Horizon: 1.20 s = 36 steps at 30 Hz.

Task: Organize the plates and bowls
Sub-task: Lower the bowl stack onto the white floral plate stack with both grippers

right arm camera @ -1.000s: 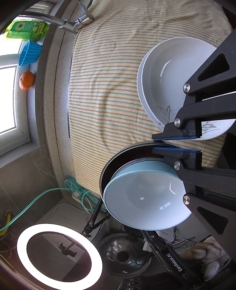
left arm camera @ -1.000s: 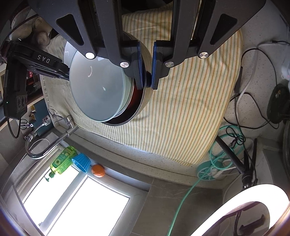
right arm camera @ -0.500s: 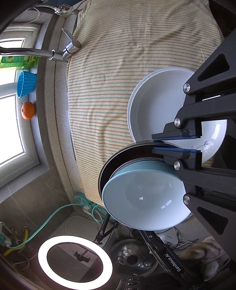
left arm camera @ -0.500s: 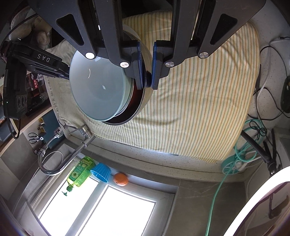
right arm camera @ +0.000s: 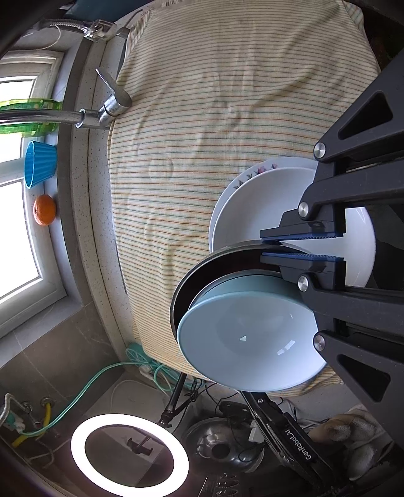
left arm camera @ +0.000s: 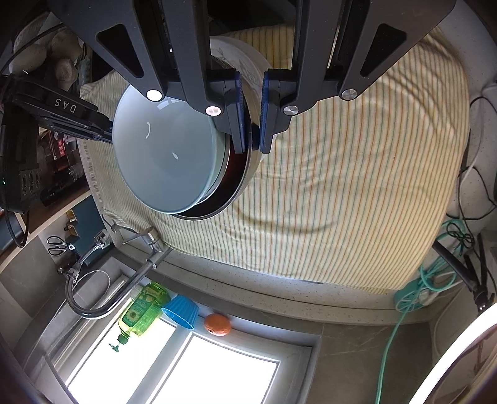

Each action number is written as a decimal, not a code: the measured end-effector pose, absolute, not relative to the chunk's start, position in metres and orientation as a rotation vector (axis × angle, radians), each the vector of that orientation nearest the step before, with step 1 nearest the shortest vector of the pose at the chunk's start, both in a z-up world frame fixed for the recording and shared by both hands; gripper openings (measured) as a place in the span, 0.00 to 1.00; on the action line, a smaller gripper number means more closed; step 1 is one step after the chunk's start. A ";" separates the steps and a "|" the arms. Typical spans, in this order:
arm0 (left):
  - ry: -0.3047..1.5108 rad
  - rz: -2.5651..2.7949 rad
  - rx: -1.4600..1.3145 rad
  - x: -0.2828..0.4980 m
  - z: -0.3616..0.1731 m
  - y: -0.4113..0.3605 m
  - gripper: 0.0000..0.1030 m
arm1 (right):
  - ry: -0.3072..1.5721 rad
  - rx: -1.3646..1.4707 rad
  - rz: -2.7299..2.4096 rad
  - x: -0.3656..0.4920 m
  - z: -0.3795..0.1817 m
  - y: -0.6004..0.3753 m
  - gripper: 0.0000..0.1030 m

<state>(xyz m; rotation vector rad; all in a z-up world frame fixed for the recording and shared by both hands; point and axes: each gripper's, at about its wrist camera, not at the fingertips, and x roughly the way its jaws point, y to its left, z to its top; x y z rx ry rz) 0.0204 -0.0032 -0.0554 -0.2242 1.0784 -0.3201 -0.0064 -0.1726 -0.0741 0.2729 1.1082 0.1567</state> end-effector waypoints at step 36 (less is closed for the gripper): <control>1.161 -0.323 -0.186 0.015 -0.076 -0.035 0.07 | 1.158 0.307 0.150 -0.015 -0.100 -0.204 0.07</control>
